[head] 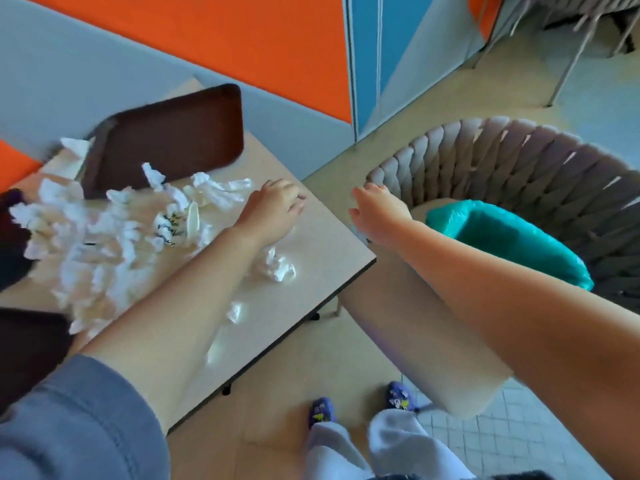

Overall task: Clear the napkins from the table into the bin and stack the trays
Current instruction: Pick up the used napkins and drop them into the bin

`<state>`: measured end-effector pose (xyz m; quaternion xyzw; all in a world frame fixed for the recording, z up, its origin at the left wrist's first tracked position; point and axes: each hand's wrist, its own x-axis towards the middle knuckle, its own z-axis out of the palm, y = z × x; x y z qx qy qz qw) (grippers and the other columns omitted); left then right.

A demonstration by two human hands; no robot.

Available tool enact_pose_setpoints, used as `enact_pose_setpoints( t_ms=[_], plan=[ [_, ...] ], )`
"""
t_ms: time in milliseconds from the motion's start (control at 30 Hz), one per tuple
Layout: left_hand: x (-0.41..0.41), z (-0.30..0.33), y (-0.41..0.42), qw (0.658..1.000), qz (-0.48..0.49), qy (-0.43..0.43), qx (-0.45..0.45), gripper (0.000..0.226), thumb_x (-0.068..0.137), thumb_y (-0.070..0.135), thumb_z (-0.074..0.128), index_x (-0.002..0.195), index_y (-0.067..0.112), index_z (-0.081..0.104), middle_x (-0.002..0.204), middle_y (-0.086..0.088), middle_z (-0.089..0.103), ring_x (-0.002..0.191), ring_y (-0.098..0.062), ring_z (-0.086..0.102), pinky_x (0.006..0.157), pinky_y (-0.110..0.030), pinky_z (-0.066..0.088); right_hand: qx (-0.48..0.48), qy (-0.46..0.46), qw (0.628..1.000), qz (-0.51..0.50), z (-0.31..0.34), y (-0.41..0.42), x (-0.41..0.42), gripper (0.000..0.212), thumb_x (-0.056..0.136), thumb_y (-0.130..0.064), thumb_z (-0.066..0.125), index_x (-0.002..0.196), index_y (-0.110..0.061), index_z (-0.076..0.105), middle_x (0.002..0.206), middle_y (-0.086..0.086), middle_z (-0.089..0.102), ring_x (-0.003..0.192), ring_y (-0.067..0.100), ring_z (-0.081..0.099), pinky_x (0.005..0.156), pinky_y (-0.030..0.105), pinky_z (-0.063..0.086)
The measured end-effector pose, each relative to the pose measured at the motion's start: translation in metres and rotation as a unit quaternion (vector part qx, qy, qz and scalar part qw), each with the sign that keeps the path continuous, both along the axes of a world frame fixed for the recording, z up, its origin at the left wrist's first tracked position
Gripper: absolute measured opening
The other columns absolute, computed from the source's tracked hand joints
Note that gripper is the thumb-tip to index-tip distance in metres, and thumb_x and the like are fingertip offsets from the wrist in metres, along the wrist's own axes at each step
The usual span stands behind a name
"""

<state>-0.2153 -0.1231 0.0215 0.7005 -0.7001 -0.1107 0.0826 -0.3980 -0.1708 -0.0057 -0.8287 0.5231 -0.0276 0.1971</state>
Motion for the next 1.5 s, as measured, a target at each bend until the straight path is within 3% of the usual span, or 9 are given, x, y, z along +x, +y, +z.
enact_pose_setpoints(
  t_ms=[267,533,600,667,800,1000,1133,1300,1500],
  plan=[
    [0.080,0.002,0.057,0.996,0.047,0.036,0.060,0.035,0.085,0.035,0.063,0.112,0.012,0.062,0.121,-0.005,0.056,0.121,-0.022,0.042,0.098,-0.031,0.035,0.035,-0.004,0.995,0.098,-0.007,0.017,0.083,0.039,0.093,-0.010,0.042,0.133,-0.010,0.040,0.136,0.012,0.042,0.125,0.030,0.035,0.095,0.042,0.041],
    [0.076,-0.044,0.072,0.994,-0.075,0.007,0.080,0.046,0.069,0.053,0.071,0.106,0.028,0.061,0.118,0.006,0.054,0.118,-0.014,0.043,0.096,-0.032,0.027,0.066,0.029,0.978,0.196,-0.033,0.033,0.123,0.072,0.084,0.013,0.037,0.144,-0.026,0.029,0.158,-0.001,0.012,0.140,0.029,0.017,0.108,0.045,0.034],
    [0.080,-0.054,0.071,0.993,-0.097,-0.013,0.071,0.036,0.075,0.049,0.068,0.104,0.028,0.061,0.112,0.005,0.055,0.115,-0.015,0.045,0.092,-0.032,0.024,0.066,0.039,0.978,0.196,-0.040,0.033,0.128,0.068,0.084,0.014,0.035,0.142,-0.022,0.034,0.155,0.003,0.020,0.136,0.031,0.023,0.108,0.042,0.033],
    [0.084,-0.059,0.069,0.992,-0.111,-0.020,0.063,0.028,0.079,0.047,0.065,0.100,0.028,0.063,0.108,0.005,0.057,0.112,-0.016,0.046,0.088,-0.032,0.021,0.046,0.032,0.984,0.168,-0.047,0.034,0.130,0.059,0.084,0.014,0.036,0.134,-0.015,0.046,0.142,0.010,0.037,0.117,0.031,0.038,0.099,0.039,0.038],
    [0.090,-0.062,0.067,0.992,-0.117,-0.008,0.055,0.023,0.083,0.037,0.062,0.101,0.023,0.066,0.107,0.006,0.061,0.113,-0.018,0.046,0.089,-0.033,0.022,0.026,0.007,0.995,0.095,-0.053,0.037,0.130,0.040,0.084,0.014,0.038,0.111,-0.007,0.059,0.120,0.015,0.046,0.091,0.024,0.033,0.082,0.037,0.037],
    [0.087,-0.057,0.066,0.989,-0.143,-0.001,0.033,0.034,0.071,0.037,0.041,0.084,0.018,0.066,0.088,0.002,0.065,0.099,-0.020,0.051,0.080,-0.031,0.022,0.010,0.004,0.998,0.067,-0.056,0.049,0.122,0.036,0.084,0.012,0.040,0.107,-0.004,0.061,0.118,0.017,0.048,0.106,0.032,0.043,0.083,0.037,0.036],
    [0.076,-0.052,0.062,0.985,-0.172,0.013,0.002,0.028,0.064,0.027,0.043,0.079,0.012,0.062,0.081,0.002,0.064,0.091,-0.025,0.052,0.078,-0.032,0.026,0.009,-0.009,0.999,0.041,-0.057,0.057,0.104,0.032,0.086,0.007,0.043,0.108,-0.006,0.061,0.117,0.018,0.049,0.106,0.031,0.044,0.084,0.036,0.035],
    [0.043,-0.048,0.046,0.979,-0.202,0.017,-0.030,0.045,0.062,0.042,0.027,0.074,0.014,0.060,0.080,0.000,0.064,0.086,-0.025,0.051,0.070,-0.028,0.018,0.015,0.002,1.000,-0.001,-0.052,0.060,0.051,0.030,0.087,-0.001,0.044,0.110,-0.010,0.060,0.119,0.015,0.051,0.109,0.031,0.047,0.090,0.038,0.044],
    [-0.018,-0.039,0.016,0.965,-0.261,0.012,-0.038,0.027,0.069,0.026,0.046,0.079,0.008,0.064,0.082,-0.008,0.065,0.085,-0.032,0.056,0.069,-0.029,0.027,0.015,-0.004,0.998,-0.056,-0.043,0.057,-0.026,0.021,0.088,-0.008,0.053,0.107,-0.010,0.060,0.112,0.011,0.050,0.102,0.028,0.050,0.081,0.037,0.048]
  ],
)
